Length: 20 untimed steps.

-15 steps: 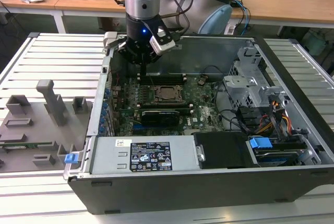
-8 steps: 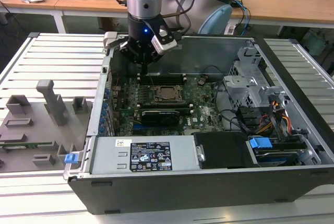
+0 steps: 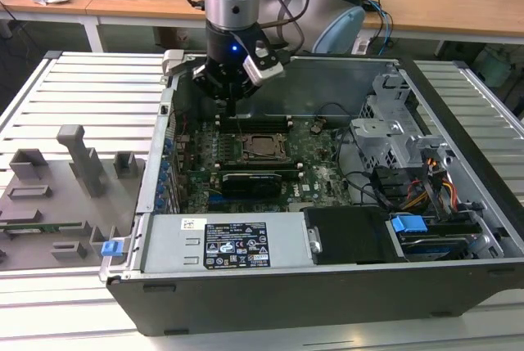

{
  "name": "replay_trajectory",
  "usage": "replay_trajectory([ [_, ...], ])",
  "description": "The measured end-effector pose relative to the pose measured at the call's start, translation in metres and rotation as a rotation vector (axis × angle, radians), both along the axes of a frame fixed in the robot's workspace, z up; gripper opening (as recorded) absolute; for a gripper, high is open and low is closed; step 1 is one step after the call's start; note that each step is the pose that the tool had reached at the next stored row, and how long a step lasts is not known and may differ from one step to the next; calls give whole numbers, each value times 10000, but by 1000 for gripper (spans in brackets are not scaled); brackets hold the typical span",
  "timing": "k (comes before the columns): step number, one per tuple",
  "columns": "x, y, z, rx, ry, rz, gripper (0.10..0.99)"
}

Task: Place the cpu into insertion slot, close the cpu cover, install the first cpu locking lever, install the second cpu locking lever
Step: 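Install the first cpu locking lever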

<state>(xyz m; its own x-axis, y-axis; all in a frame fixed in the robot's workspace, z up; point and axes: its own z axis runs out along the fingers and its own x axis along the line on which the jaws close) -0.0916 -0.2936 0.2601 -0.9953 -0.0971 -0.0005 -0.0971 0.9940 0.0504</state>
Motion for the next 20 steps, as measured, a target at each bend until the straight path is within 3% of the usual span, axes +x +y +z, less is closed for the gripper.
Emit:
replay_trajectory([
  [8,144,0,-7,0,0,-1,106],
  [20,232,-1,-17,0,0,0,106],
])
